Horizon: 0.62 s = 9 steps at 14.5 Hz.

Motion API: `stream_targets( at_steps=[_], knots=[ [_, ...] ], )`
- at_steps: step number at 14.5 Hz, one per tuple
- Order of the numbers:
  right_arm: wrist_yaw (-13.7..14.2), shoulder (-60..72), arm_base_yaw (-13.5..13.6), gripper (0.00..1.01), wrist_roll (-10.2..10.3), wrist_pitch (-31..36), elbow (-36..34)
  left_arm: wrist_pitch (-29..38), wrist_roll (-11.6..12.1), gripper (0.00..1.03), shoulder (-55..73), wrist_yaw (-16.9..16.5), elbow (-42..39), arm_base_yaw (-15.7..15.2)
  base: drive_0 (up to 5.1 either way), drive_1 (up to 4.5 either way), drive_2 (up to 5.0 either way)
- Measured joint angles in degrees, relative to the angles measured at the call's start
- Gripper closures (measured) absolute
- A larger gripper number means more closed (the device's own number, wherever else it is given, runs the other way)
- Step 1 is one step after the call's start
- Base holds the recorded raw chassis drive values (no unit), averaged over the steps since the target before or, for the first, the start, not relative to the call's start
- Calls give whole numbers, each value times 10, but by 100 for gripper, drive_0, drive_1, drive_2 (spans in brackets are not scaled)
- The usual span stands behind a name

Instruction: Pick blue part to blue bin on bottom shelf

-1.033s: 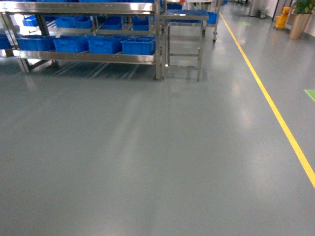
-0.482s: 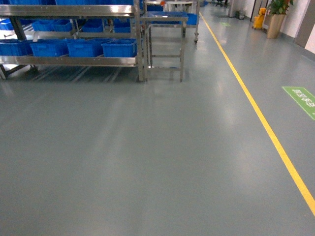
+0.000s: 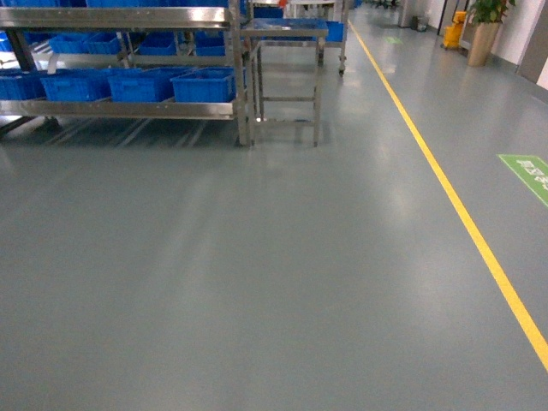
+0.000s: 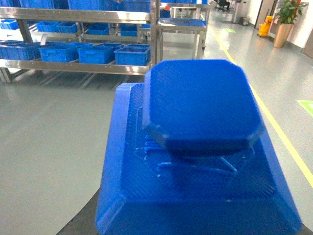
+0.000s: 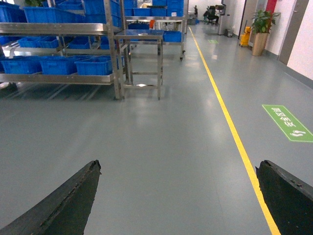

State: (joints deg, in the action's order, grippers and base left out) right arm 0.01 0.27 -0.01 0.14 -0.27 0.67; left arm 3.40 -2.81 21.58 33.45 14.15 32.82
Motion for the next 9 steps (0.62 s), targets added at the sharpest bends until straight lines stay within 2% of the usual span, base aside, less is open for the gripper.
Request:
stream_targets(
  at_steps=[9],
  knots=[
    [0, 0, 0, 3, 0, -1, 0, -1, 0, 59, 0, 0, 0, 0, 4, 434, -427]
  ],
)
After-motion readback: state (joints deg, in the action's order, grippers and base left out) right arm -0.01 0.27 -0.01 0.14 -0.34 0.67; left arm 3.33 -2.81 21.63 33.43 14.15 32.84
